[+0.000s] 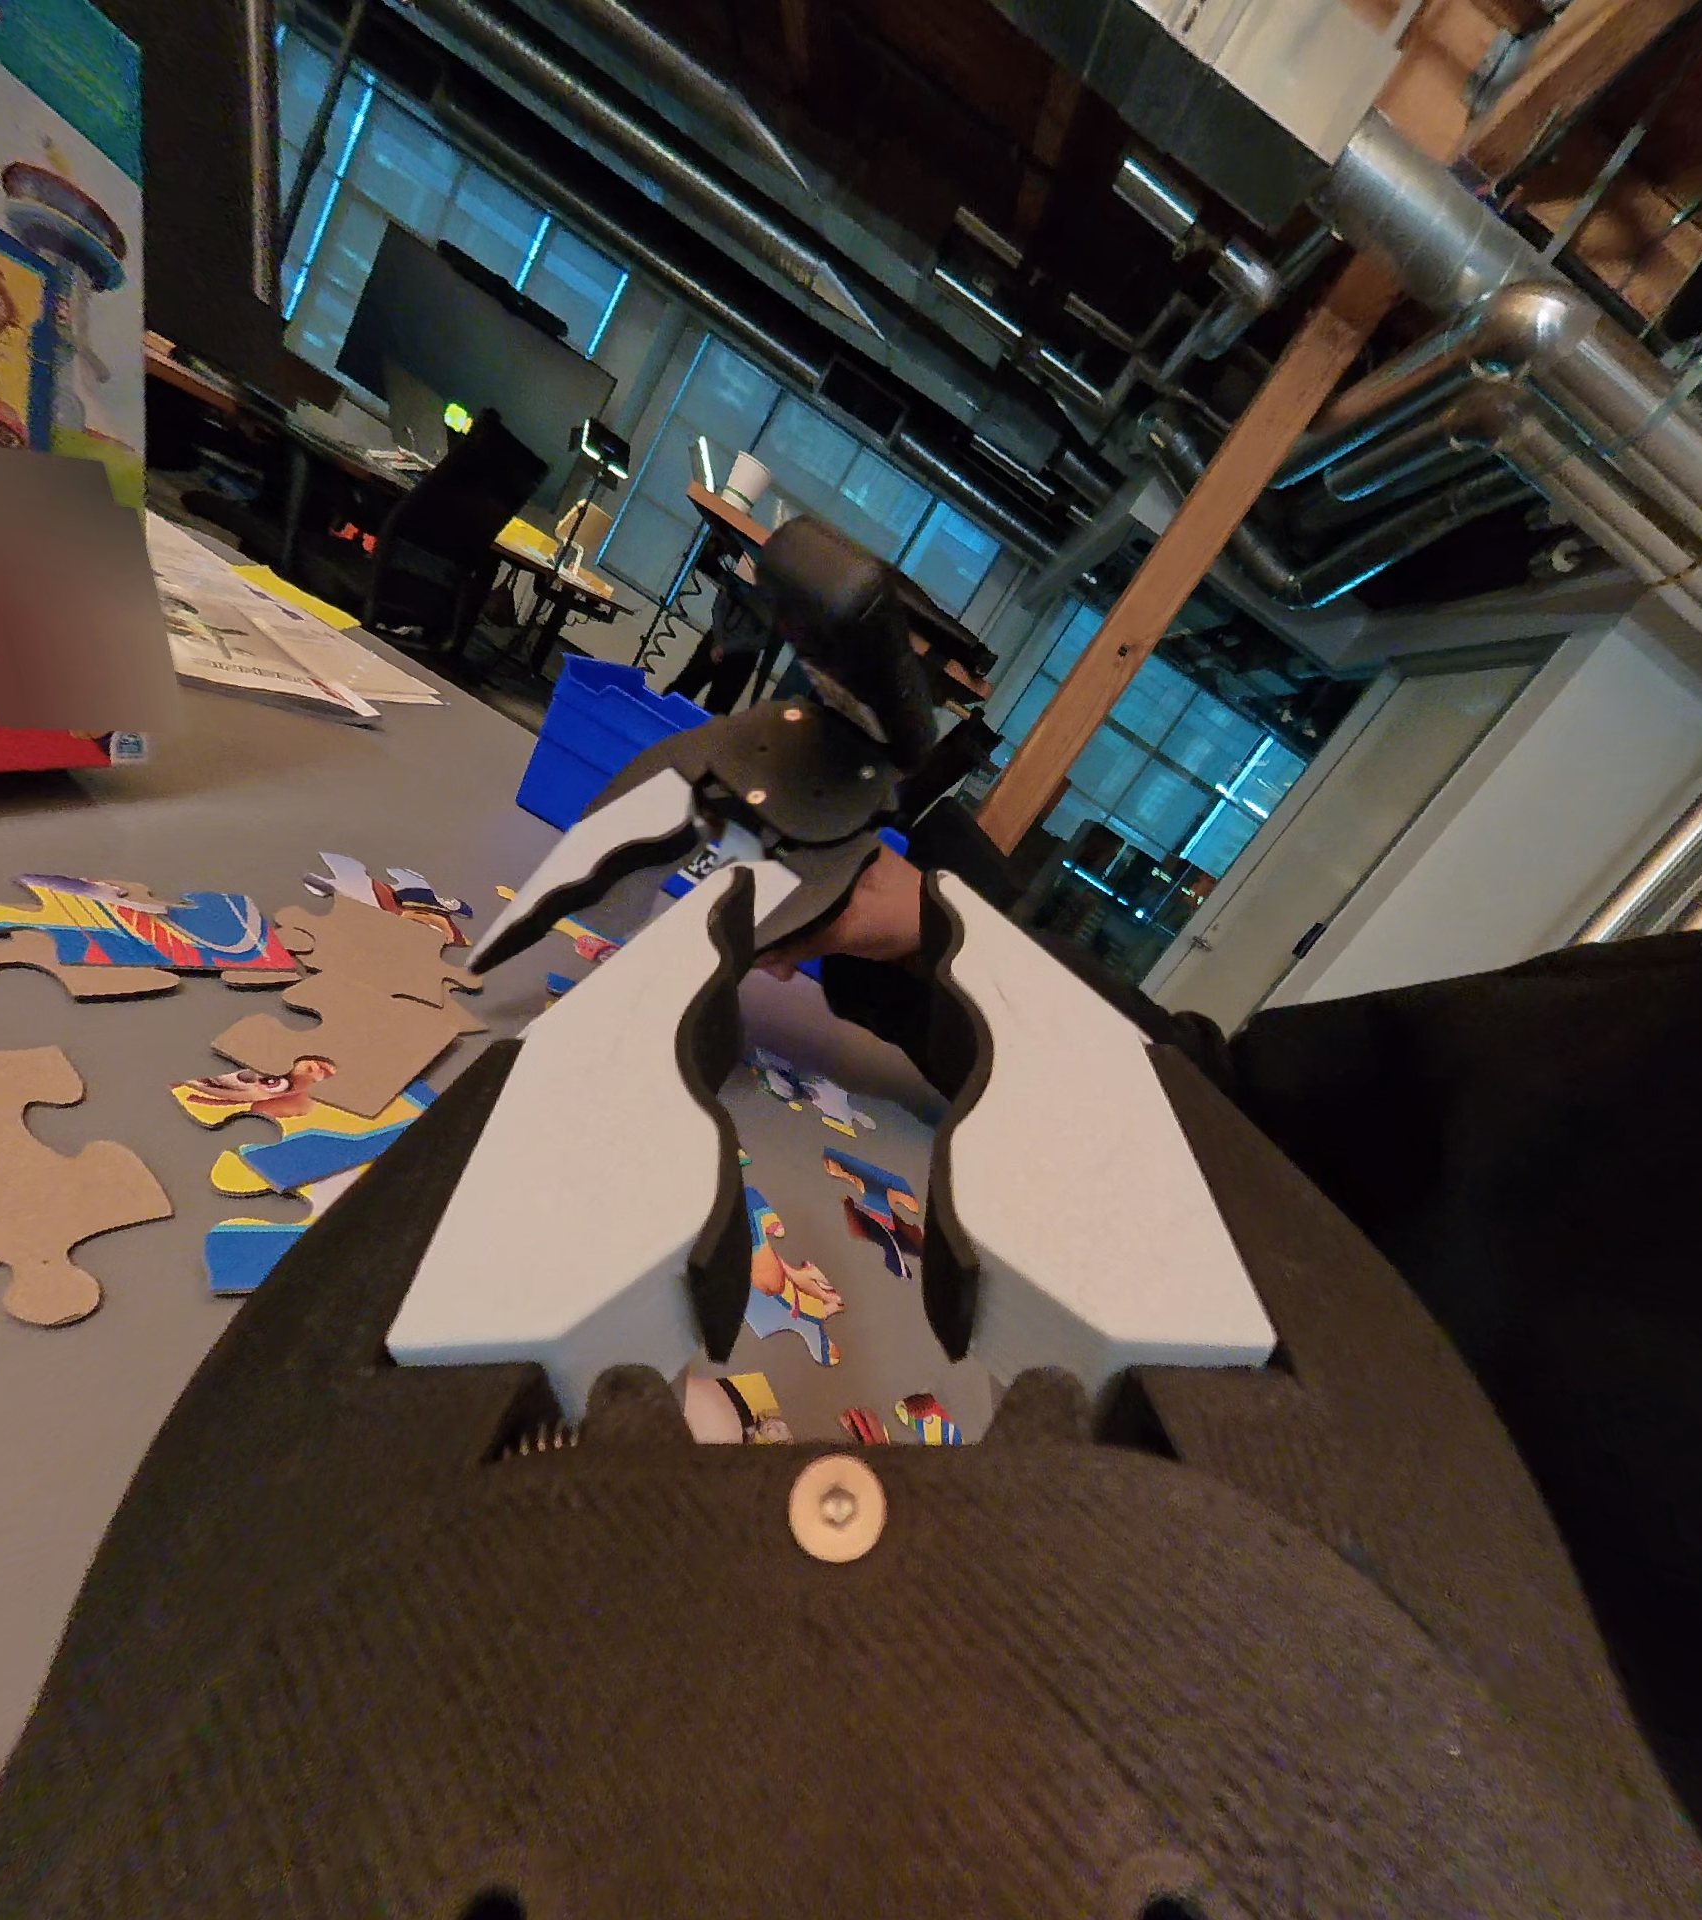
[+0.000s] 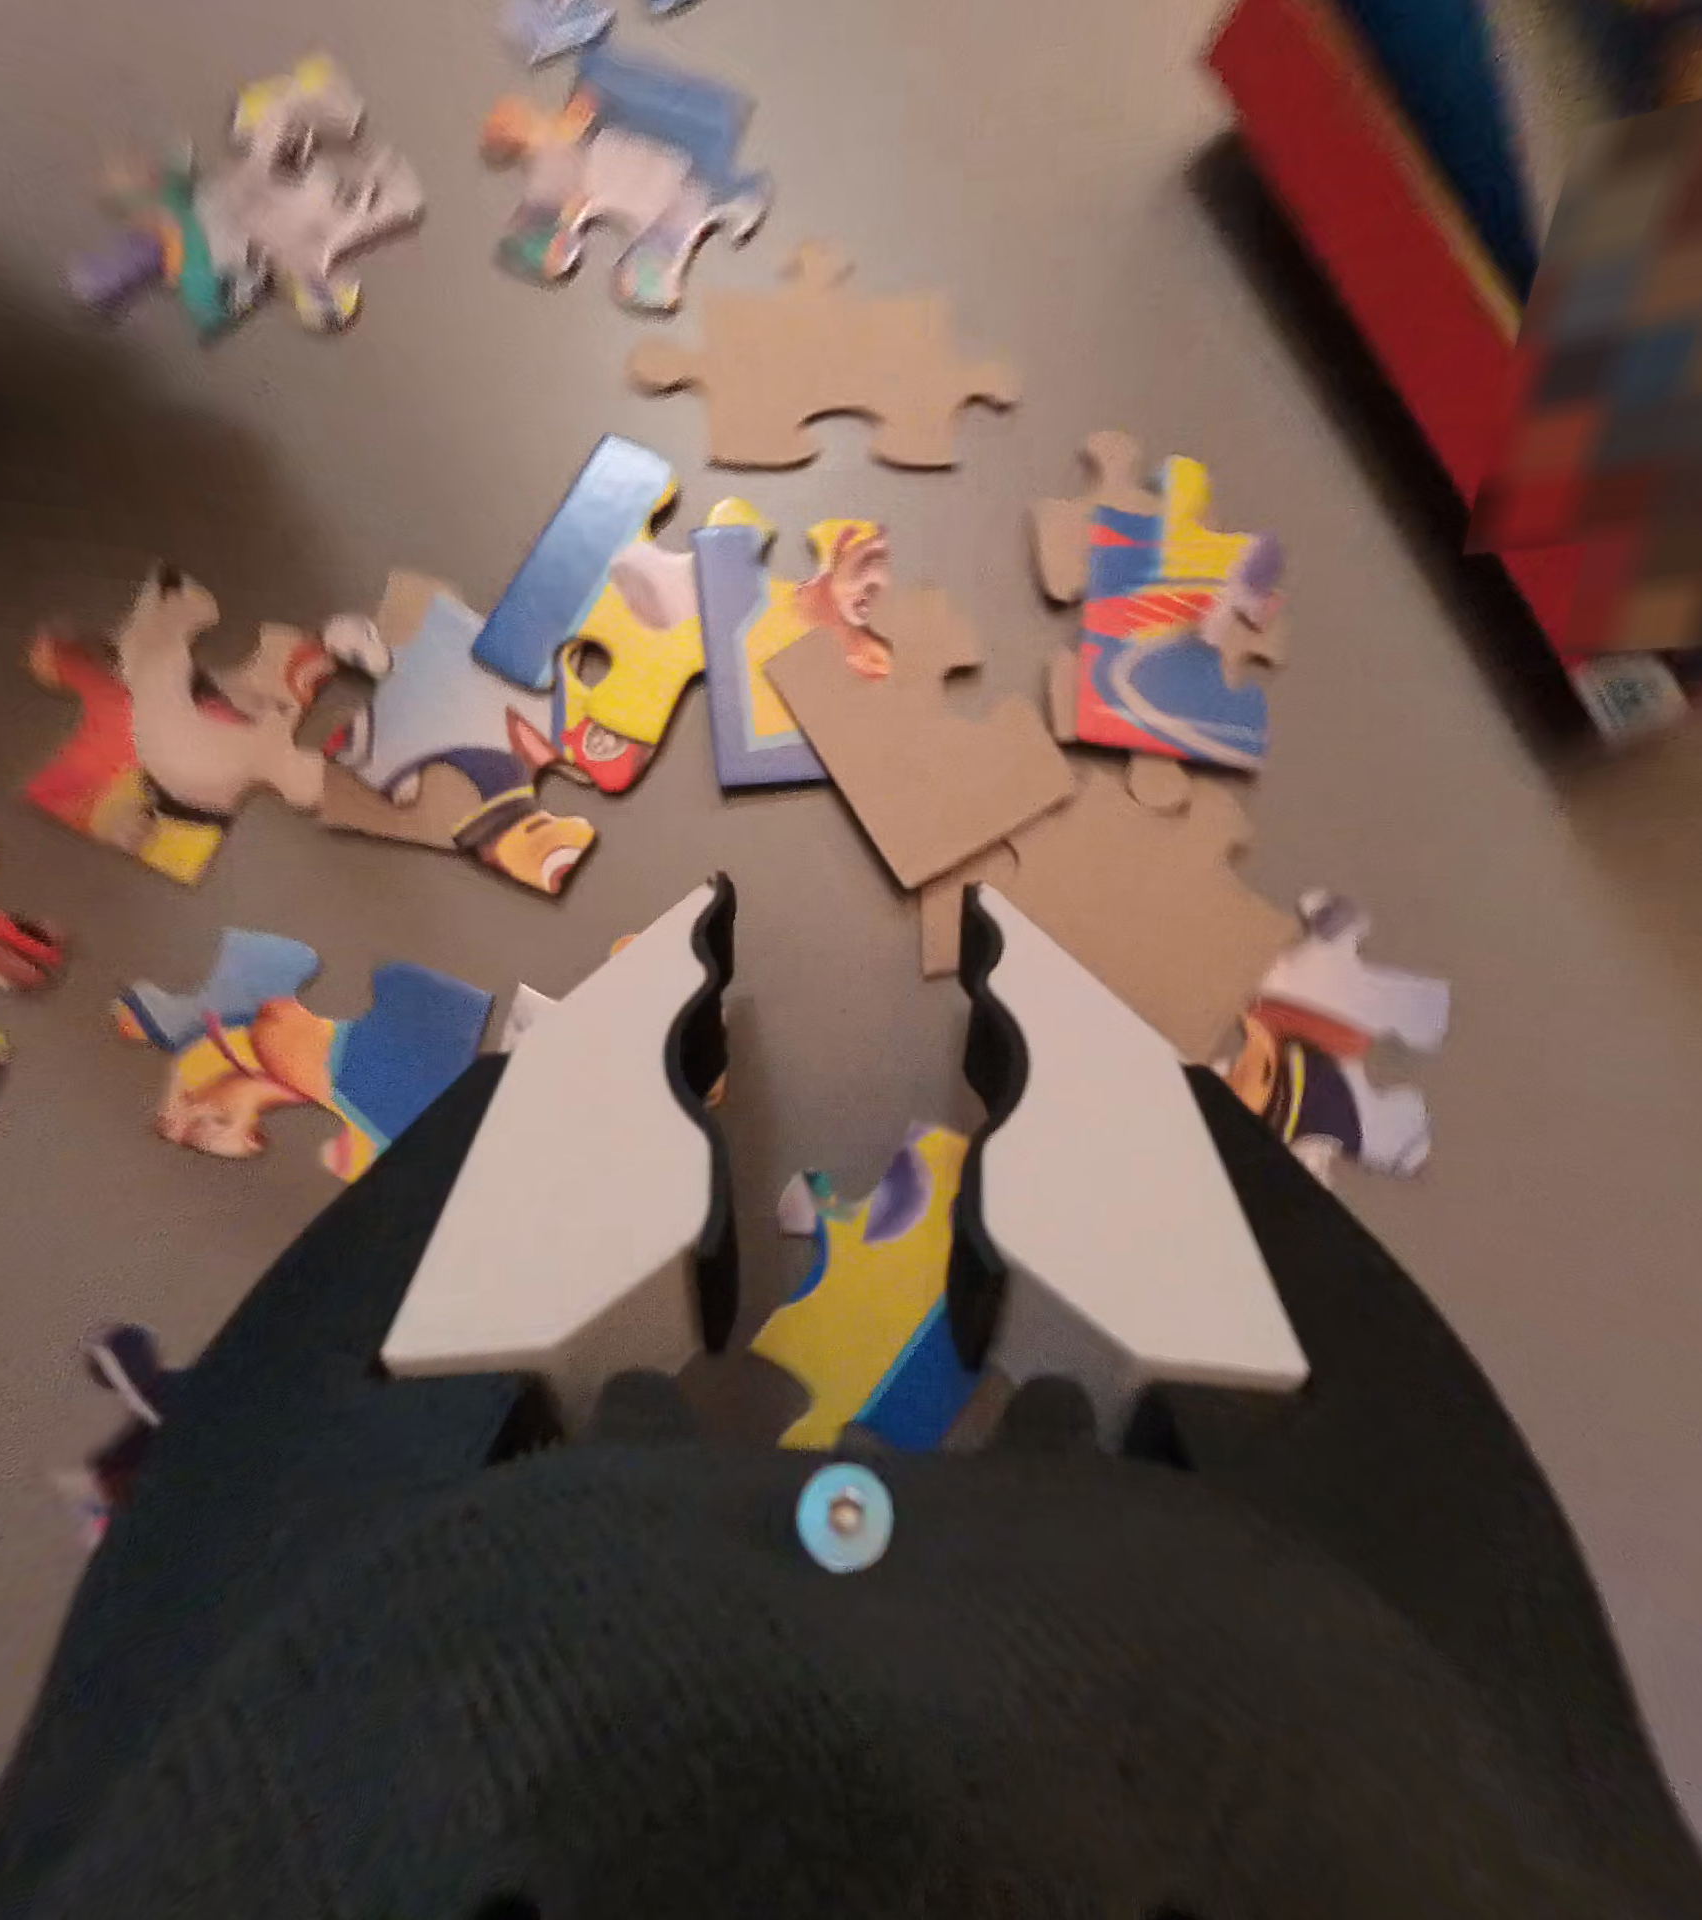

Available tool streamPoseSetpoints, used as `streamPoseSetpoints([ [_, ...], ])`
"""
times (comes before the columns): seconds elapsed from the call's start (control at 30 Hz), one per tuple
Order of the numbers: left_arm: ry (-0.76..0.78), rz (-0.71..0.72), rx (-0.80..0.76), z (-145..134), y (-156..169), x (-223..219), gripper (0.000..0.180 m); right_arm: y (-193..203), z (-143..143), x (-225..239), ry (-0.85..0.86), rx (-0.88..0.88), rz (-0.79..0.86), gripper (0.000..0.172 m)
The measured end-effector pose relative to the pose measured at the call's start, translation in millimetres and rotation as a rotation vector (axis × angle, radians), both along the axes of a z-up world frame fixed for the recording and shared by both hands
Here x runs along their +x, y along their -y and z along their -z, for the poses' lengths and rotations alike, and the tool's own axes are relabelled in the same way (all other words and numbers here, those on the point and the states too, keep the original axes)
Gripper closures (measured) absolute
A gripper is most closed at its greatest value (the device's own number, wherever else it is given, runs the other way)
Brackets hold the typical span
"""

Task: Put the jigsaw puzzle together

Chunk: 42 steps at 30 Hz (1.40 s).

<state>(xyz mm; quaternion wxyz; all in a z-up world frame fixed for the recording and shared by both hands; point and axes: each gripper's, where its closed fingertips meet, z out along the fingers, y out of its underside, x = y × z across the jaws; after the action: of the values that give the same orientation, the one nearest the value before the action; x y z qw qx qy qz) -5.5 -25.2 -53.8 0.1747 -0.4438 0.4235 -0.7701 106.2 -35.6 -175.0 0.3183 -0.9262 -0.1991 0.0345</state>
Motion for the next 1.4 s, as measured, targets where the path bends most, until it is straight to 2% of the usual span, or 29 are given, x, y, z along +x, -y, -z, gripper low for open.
streamPoseSetpoints([
  [0.1,0.004,0.000,-0.005,-1.0,-1.0,-0.4,0.152,-15.3,10.5,-0.2,0.105,-0.060,-0.173,0.121],
  [0.2,0.002,0.004,-0.005,-0.8,-0.8,0.0,0.152,-25.6,14.9,-2.0,0.131,-0.111,-0.293,0.112],
  [0.4,0.008,0.011,-0.021,-2.5,-2.1,-0.9,0.151,-30.6,22.4,-0.2,0.094,-0.242,-0.395,0.100],
  [0.53,0.012,0.013,-0.029,-3.2,-2.9,-1.2,0.151,-29.5,20.0,3.4,0.066,-0.287,-0.392,0.125],
  [0.77,0.009,0.010,-0.030,-2.5,-3.4,-0.7,0.151,-19.5,11.8,-11.8,-0.050,-0.240,-0.366,0.126],
  [0.87,0.006,0.001,-0.025,-1.8,-4.3,-0.1,0.150,-12.4,-13.8,-37.7,-0.274,-0.166,-0.367,0.126],
  [0.93,0.005,-0.010,-0.024,-1.7,-5.9,0.4,0.146,-5.2,-45.5,-62.7,-0.542,-0.115,-0.378,0.126],
  [1.03,0.033,-0.007,-0.040,-6.4,-6.3,-1.7,0.140,10.3,-108.7,-91.4,-1.030,-0.048,-0.420,0.126],
  [1.13,0.152,0.103,-0.056,-25.4,11.3,-16.1,0.132,26.7,-148.2,-103.0,-1.372,-0.049,-0.466,0.126],
  [1.2,0.154,0.151,-0.032,-25.0,24.2,-16.8,0.131,35.4,-157.2,-111.6,-1.490,-0.091,-0.491,0.126],
  [1.3,0.145,0.223,-0.041,-24.8,38.3,-16.7,0.124,44.7,-154.9,-130.0,-1.530,-0.167,-0.524,0.126],
  [1.37,0.169,0.248,-0.071,-29.5,40.4,-19.5,0.127,47.8,-150.6,-140.9,-1.521,-0.205,-0.538,0.126],
  [1.4,0.185,0.262,-0.078,-32.0,40.8,-22.5,0.134,48.0,-149.9,-144.5,-1.524,-0.217,-0.542,0.126],
])
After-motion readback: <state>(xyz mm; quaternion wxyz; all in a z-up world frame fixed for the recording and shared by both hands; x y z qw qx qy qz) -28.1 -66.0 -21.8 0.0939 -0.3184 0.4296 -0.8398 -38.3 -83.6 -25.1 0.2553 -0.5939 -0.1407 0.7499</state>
